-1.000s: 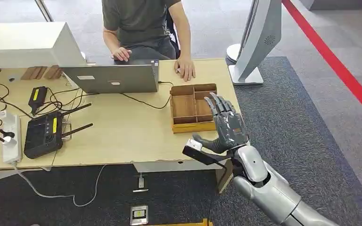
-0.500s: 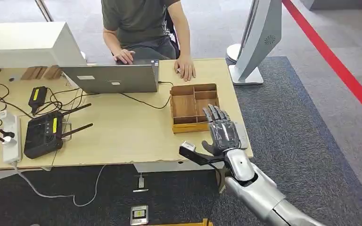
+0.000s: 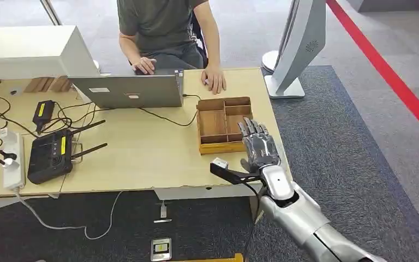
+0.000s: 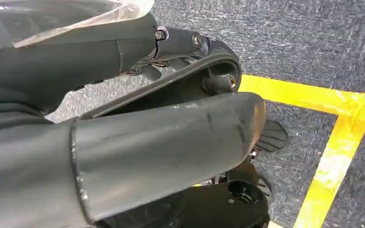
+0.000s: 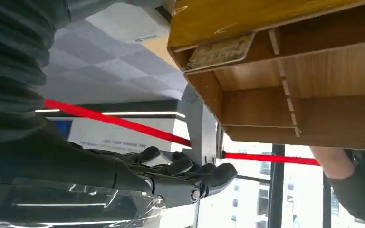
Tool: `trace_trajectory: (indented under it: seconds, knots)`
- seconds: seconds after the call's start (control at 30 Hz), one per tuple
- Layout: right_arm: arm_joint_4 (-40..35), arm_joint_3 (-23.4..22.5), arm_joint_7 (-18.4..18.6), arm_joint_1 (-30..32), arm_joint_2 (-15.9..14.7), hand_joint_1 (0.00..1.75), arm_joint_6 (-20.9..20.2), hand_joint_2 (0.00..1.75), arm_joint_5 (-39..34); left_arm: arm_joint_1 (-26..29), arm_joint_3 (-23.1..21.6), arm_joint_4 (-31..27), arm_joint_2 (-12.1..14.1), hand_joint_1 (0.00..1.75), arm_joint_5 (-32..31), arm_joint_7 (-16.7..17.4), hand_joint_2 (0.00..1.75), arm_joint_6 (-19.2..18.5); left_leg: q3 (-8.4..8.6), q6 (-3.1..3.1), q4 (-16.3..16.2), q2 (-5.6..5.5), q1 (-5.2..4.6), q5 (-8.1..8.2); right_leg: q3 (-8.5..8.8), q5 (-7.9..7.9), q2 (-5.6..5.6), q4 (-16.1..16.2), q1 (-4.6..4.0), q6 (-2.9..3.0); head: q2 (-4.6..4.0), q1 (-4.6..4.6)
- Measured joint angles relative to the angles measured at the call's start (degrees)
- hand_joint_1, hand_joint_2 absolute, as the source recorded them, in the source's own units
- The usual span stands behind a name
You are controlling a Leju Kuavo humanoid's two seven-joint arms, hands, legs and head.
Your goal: Pass the card to the sensor for recognition and then transmit it.
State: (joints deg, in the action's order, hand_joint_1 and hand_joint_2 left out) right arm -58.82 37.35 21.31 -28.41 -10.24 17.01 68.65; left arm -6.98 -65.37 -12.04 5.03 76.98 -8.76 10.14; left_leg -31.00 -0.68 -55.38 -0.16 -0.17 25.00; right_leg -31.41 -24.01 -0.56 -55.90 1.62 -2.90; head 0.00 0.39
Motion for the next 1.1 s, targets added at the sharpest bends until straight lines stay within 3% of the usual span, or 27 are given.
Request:
trace_trajectory:
  seconds: [0.43, 1.1]
  knots:
    - [4.68, 0.44, -1.75, -3.21, 5.25, 0.0, 0.26, 1.75, 0.77, 0.02, 1.57, 0.0, -0.02, 0.0, 1.18, 0.98, 0.0, 1.2, -0.01, 0.01, 0.0, 0.01, 0.02, -0.01, 0.0, -0.01, 0.0, -0.01, -0.02, 0.01, 0.0, 0.0]
    - [13.03, 0.72, -1.97, -6.34, 7.42, 0.0, -0.15, 1.75, -0.68, 0.08, 2.43, 0.0, -0.02, 0.0, 1.36, 1.38, 0.0, 2.3, -0.01, 0.01, -0.01, 0.01, 0.02, -0.01, 0.0, 0.0, 0.0, -0.01, -0.03, 0.01, 0.0, 0.0]
